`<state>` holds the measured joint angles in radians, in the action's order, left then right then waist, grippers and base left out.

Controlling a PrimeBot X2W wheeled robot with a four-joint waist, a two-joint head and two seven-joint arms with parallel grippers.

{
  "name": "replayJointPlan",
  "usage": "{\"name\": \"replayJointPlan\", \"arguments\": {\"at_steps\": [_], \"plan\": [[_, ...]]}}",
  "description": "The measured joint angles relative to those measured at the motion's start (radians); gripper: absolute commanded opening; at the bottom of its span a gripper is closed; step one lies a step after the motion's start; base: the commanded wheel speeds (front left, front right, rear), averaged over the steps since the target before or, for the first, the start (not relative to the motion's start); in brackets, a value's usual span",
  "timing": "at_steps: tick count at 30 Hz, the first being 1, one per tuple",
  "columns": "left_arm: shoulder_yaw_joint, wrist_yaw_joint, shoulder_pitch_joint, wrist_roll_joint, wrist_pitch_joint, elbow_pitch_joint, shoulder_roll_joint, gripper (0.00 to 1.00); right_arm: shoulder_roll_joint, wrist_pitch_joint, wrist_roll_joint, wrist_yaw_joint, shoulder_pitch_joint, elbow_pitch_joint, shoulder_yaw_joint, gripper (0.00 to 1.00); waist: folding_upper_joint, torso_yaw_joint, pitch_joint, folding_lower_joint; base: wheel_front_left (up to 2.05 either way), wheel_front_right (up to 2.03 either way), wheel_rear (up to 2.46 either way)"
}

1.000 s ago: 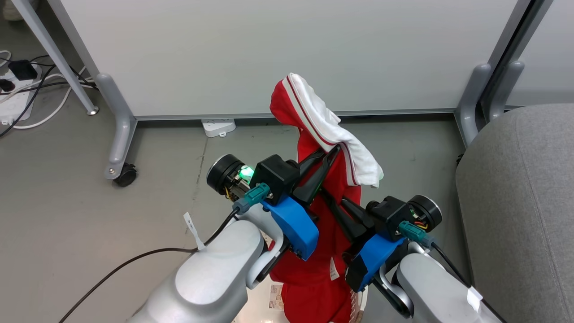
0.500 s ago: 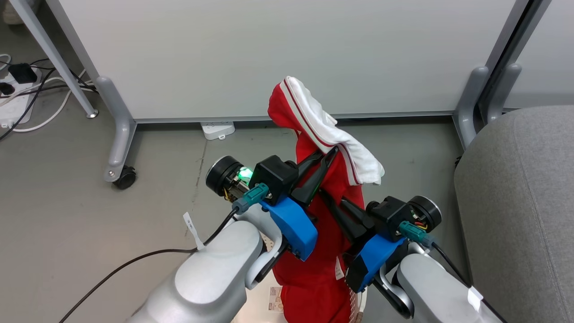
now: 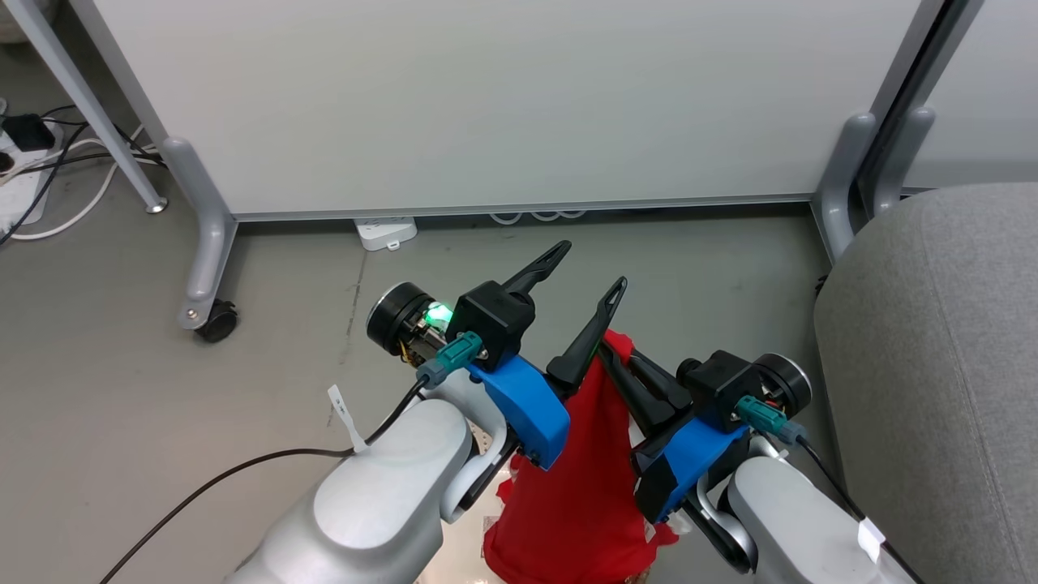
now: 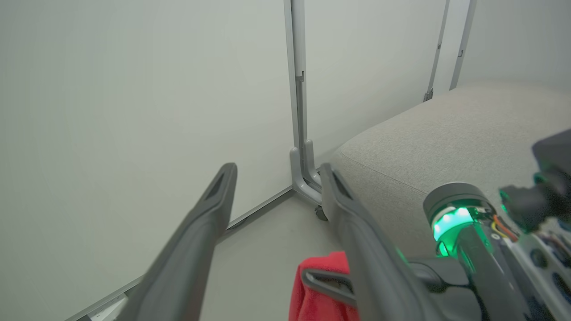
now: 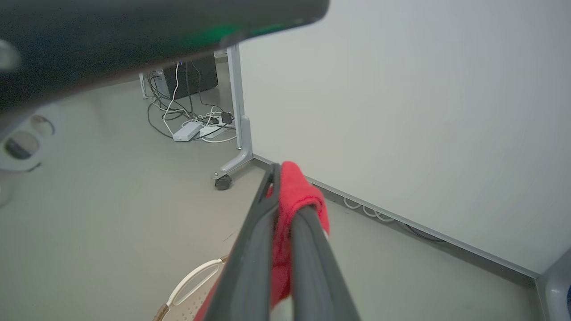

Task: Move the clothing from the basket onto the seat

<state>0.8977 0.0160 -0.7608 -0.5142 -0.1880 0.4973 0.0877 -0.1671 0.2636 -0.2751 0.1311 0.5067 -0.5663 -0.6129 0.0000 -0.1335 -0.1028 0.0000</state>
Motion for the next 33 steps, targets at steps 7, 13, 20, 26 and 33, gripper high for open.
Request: {"name": "replayJointPlan", "arguments": {"at_steps": [7, 13, 20, 26, 33], "plan": [[0.006, 0.002, -0.004, -0.003, -0.003, -0.007, 0.004, 1.00, -0.005, 0.000, 0.009, 0.000, -0.008, 0.018, 0.040, 0.00, 0.0000, 0.035, -0.018, 0.0000, 0.00, 0.00, 0.00], [0.009, 0.003, -0.016, -0.003, -0.003, -0.015, 0.013, 1.00, -0.013, 0.000, 0.019, 0.000, -0.011, 0.043, 0.101, 0.00, 0.0000, 0.087, -0.041, 0.0000, 0.00, 0.00, 0.00], [0.016, 0.003, -0.031, -0.003, 0.001, -0.021, 0.019, 1.00, -0.013, 0.000, 0.034, 0.000, -0.025, 0.073, 0.183, 0.00, 0.0000, 0.173, -0.065, 0.0000, 0.00, 0.00, 0.00], [0.025, 0.002, -0.041, -0.002, 0.007, -0.026, 0.023, 1.00, -0.009, 0.000, 0.046, 0.000, -0.044, 0.101, 0.266, 0.00, 0.0000, 0.257, -0.083, 0.0000, 0.00, 0.00, 0.00], [0.041, -0.001, -0.055, 0.004, 0.018, -0.033, 0.025, 1.00, 0.001, 0.000, 0.060, 0.000, -0.072, 0.131, 0.352, 0.00, 0.0000, 0.353, -0.108, 0.0000, 0.00, 0.00, 0.00]]}}
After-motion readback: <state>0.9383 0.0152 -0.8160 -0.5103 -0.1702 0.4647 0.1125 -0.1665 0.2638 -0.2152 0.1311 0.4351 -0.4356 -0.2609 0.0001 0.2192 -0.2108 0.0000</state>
